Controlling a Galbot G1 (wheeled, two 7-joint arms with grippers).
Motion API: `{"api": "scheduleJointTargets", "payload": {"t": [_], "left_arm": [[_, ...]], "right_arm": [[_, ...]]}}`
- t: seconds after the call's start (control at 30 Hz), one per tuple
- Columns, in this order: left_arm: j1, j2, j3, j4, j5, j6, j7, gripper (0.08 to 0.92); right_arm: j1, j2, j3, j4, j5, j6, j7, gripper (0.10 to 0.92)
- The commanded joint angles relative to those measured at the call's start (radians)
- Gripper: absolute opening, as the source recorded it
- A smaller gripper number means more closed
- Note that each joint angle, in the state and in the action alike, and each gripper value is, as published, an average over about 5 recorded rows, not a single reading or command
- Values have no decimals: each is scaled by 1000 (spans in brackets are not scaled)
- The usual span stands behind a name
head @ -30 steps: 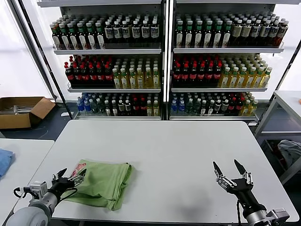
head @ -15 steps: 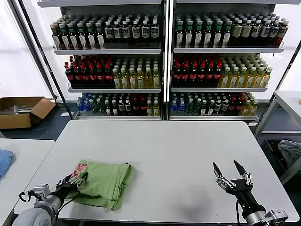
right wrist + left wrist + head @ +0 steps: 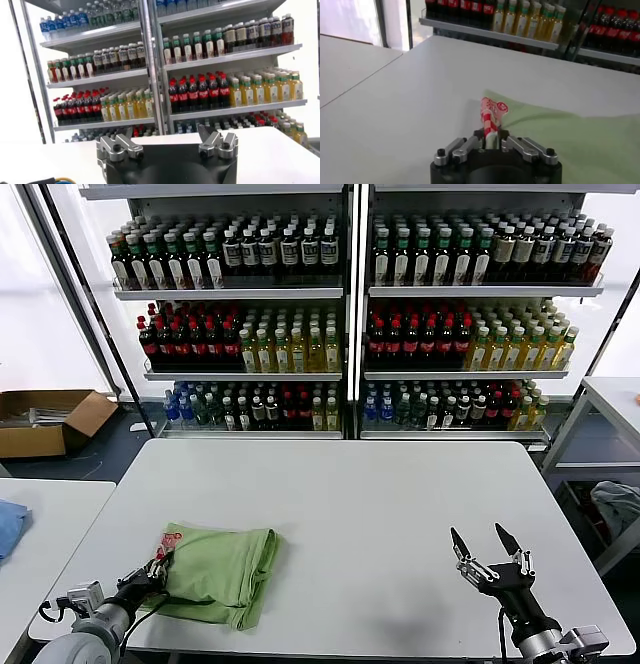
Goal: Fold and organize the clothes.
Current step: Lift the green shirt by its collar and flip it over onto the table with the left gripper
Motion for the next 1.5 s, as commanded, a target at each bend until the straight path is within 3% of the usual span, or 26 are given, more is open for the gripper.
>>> {"api": "scheduleJointTargets", "payload": {"t": [0.03,0.13,0.3,0.43,0.57,0.77,0.93,1.03,1.2,1.33,1.5], "left_arm": [[36,163,-225,35,-21,-75,23,173],[40,238,-345,80,-23,-85,42,116],[34,344,-487,147,-25,-88,47,107],[35,366,-512,108,-12,-82,30,107],[39,287,-444,-33,90,-82,-2,107],[45,191,-212,-246,120,-79,-113,107],[0,162,34,-338,86,-22,-233,107],[-51,129,215,-396,-72,37,-361,107],[-147,76,457,-384,-253,63,-502,107],[-224,-7,572,-343,-420,62,-609,107],[-293,-124,652,-228,-417,62,-603,107]], "right_arm": [[-2,-13,14,0,14,1,-2,823],[-4,-19,23,-6,24,0,-2,823],[12,-9,5,-10,22,-7,1,823],[19,-7,-7,-10,21,-7,0,823],[21,0,-12,-12,22,-5,1,823],[0,10,-13,-3,13,2,-1,823],[-21,12,-2,4,12,12,-3,823],[-27,18,-2,16,5,10,-2,823],[-21,19,1,31,-11,-1,1,823],[-20,23,-6,36,-34,-11,5,823],[-15,37,-35,39,-74,-22,11,823]]}}
